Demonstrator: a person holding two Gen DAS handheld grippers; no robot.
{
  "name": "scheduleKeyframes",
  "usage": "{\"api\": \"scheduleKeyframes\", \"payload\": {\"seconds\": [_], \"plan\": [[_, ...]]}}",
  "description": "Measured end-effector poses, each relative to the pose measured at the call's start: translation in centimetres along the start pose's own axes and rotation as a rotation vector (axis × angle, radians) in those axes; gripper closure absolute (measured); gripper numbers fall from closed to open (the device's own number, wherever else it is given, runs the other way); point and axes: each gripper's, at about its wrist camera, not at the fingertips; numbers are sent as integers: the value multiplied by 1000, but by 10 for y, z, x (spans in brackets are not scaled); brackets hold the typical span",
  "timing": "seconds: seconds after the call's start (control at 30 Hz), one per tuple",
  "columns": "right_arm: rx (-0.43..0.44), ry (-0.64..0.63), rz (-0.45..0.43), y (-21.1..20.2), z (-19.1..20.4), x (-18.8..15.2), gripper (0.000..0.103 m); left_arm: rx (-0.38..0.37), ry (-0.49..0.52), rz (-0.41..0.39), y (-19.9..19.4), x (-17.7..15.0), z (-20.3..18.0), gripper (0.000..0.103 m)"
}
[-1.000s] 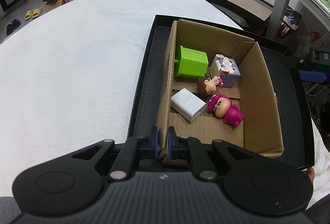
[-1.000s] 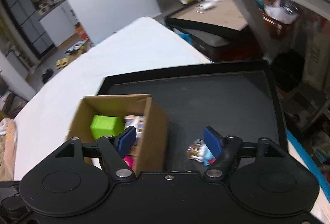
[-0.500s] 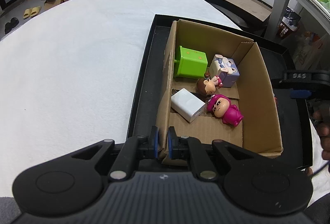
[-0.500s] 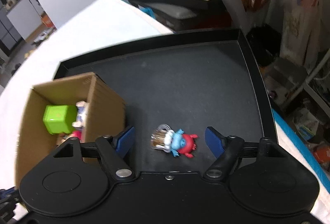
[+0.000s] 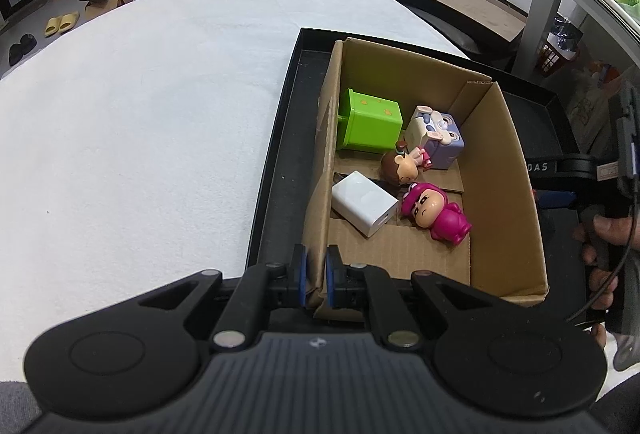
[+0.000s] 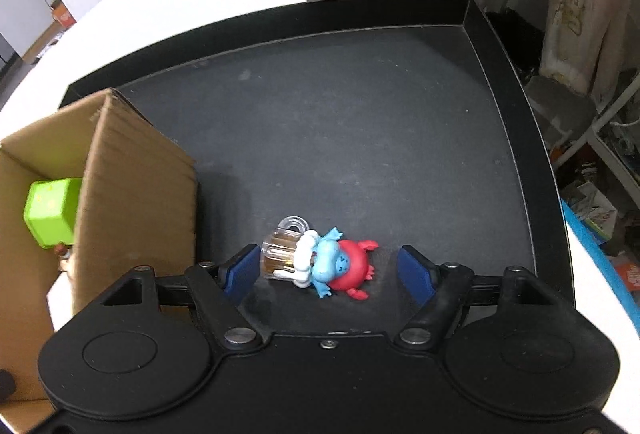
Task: Organize rigid objects
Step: 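Move the right gripper to the blue-and-red figure with jar and grasp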
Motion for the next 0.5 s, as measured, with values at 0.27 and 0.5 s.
{"api": "scheduleKeyframes", "payload": {"seconds": [0.27,0.5], "plan": [[-58,-93,-19,2,8,-11,38,6,1,-2,-1,-1,-1,95],[-27,-115,-39,-11,10,-15,46,14,4,0,-2,0,-3,95]]}}
Point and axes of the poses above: each gripper's, at about its wrist camera, not at the fingertips, and y roughly the way its jaws point, z to its left, x to its top
